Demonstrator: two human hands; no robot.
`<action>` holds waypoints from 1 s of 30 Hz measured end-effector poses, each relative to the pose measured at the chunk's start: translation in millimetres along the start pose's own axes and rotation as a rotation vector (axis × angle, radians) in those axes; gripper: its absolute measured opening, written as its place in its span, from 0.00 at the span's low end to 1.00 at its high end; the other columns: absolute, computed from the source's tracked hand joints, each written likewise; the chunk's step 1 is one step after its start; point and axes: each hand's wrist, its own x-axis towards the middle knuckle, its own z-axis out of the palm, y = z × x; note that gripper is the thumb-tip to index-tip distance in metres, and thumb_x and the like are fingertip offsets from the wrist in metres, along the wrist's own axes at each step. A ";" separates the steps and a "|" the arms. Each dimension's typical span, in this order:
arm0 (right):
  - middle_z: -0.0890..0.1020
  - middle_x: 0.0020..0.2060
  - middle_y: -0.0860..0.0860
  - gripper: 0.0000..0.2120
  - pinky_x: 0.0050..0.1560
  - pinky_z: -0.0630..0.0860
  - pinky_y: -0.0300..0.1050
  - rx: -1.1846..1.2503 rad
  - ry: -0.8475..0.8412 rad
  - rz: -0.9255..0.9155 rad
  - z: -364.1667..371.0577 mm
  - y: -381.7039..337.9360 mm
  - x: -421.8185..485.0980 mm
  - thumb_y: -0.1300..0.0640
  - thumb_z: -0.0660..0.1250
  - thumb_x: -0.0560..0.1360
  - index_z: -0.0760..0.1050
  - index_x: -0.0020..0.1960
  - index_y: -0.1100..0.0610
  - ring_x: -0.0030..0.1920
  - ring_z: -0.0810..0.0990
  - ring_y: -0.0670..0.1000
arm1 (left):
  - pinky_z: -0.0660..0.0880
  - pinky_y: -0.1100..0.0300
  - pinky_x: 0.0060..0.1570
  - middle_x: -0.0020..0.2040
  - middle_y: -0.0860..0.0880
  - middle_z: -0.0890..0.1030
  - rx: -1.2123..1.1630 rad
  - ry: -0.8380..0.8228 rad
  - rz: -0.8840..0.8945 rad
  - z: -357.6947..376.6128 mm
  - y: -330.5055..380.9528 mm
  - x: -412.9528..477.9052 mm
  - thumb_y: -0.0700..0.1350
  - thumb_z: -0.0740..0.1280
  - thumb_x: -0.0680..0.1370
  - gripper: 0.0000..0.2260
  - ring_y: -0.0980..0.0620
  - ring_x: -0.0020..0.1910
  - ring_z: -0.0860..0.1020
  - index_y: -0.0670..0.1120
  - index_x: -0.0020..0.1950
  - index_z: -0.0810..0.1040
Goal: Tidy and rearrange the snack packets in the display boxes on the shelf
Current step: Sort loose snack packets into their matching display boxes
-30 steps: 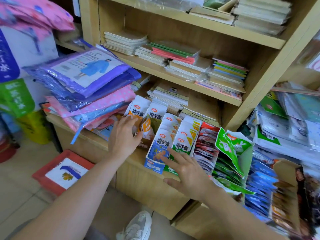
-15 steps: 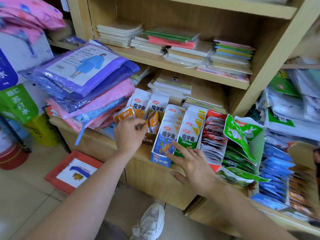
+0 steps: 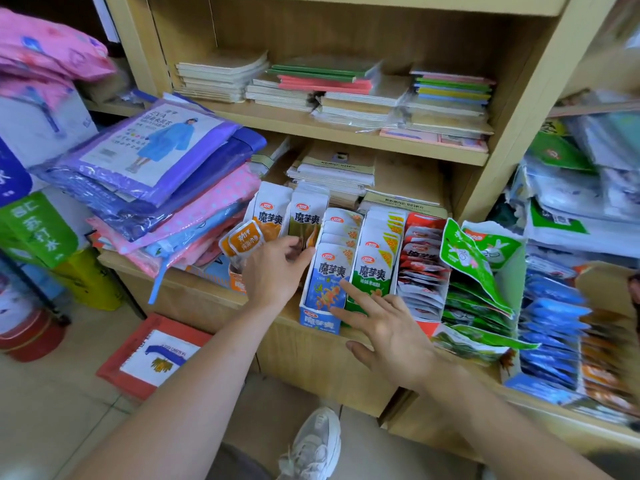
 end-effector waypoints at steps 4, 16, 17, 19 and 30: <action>0.57 0.80 0.48 0.26 0.66 0.66 0.50 0.018 -0.011 0.000 0.2 2.0 -0.6 0.44 0.68 0.75 0.69 0.72 0.41 0.65 0.75 0.53 | 0.72 0.56 0.30 0.34 0.51 0.83 0.036 0.055 0.007 1.9 -3.3 4.5 0.51 0.68 0.80 0.10 0.47 0.35 0.81 0.48 0.41 0.81; 0.65 0.76 0.43 0.25 0.67 0.62 0.42 0.404 0.093 0.081 -6.2 0.3 7.6 0.48 0.71 0.76 0.71 0.72 0.44 0.71 0.68 0.46 | 0.82 0.48 0.43 0.37 0.53 0.82 -0.578 0.356 -0.166 -41.2 -8.3 14.3 0.48 0.68 0.80 0.07 0.49 0.39 0.82 0.57 0.43 0.80; 0.68 0.74 0.43 0.24 0.69 0.65 0.41 0.540 0.141 0.118 -11.0 -1.5 8.5 0.49 0.72 0.76 0.72 0.71 0.45 0.71 0.68 0.45 | 0.83 0.52 0.42 0.38 0.52 0.82 -0.635 0.337 -0.195 -43.6 -4.1 13.3 0.46 0.68 0.81 0.07 0.52 0.38 0.82 0.55 0.44 0.80; 0.74 0.67 0.39 0.23 0.64 0.71 0.39 0.831 0.230 0.242 -26.9 -6.4 9.1 0.50 0.72 0.76 0.72 0.69 0.43 0.67 0.73 0.43 | 0.81 0.61 0.37 0.37 0.51 0.81 -0.677 0.284 -0.194 -46.3 5.4 10.0 0.42 0.68 0.81 0.06 0.58 0.34 0.80 0.46 0.45 0.80; 0.85 0.53 0.50 0.28 0.51 0.81 0.45 1.328 0.326 0.406 -59.0 3.1 2.8 0.52 0.80 0.65 0.76 0.63 0.53 0.54 0.83 0.52 | 0.81 0.52 0.35 0.35 0.46 0.83 -0.806 -0.106 -0.230 -32.3 61.8 -34.2 0.45 0.70 0.80 0.10 0.49 0.35 0.82 0.47 0.39 0.80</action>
